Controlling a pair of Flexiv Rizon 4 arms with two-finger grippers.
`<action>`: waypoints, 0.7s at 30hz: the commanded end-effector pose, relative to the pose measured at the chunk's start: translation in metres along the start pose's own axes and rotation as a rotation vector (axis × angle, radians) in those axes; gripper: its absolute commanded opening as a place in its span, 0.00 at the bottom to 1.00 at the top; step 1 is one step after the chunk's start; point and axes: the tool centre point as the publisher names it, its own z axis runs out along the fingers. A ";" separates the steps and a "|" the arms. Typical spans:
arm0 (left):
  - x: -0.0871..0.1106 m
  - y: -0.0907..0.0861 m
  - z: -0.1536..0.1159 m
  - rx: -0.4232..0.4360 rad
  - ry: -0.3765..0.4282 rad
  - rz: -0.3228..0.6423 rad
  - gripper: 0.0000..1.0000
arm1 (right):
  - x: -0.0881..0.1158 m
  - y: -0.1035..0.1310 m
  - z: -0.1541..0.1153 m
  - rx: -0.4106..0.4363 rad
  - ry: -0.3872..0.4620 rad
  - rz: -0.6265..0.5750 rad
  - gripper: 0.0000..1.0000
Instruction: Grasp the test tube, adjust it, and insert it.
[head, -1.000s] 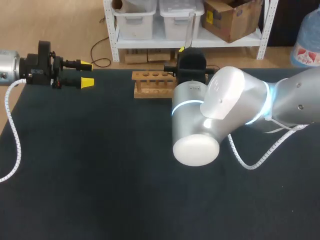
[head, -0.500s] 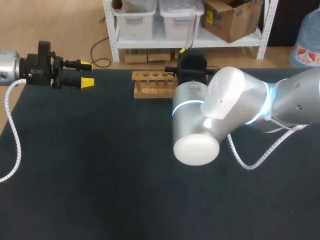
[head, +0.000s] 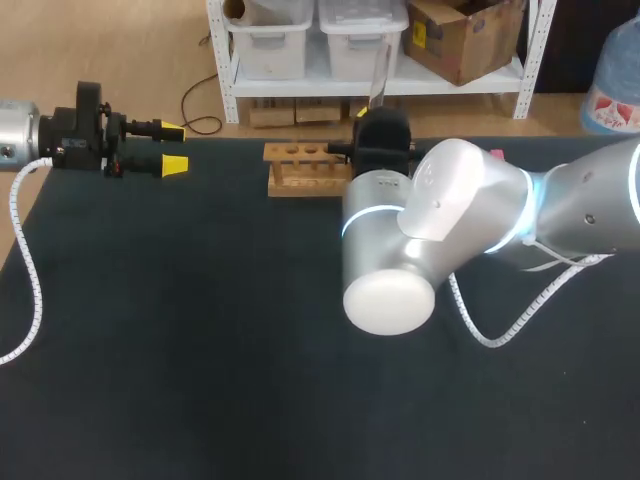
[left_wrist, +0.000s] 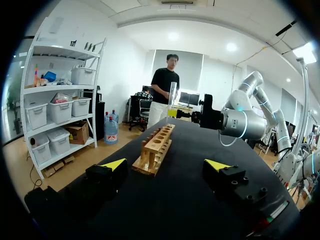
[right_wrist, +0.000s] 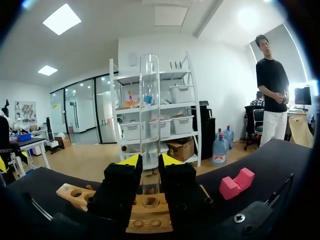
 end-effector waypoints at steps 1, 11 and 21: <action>0.001 0.000 0.000 0.000 -0.003 0.003 1.00 | 0.005 0.000 -0.002 0.000 0.007 0.001 0.00; 0.001 0.000 0.000 0.000 -0.003 0.003 1.00 | 0.019 -0.001 -0.003 -0.002 0.038 -0.001 0.00; 0.001 0.000 0.000 0.000 -0.003 0.003 1.00 | 0.028 -0.001 0.001 0.000 0.061 -0.004 0.00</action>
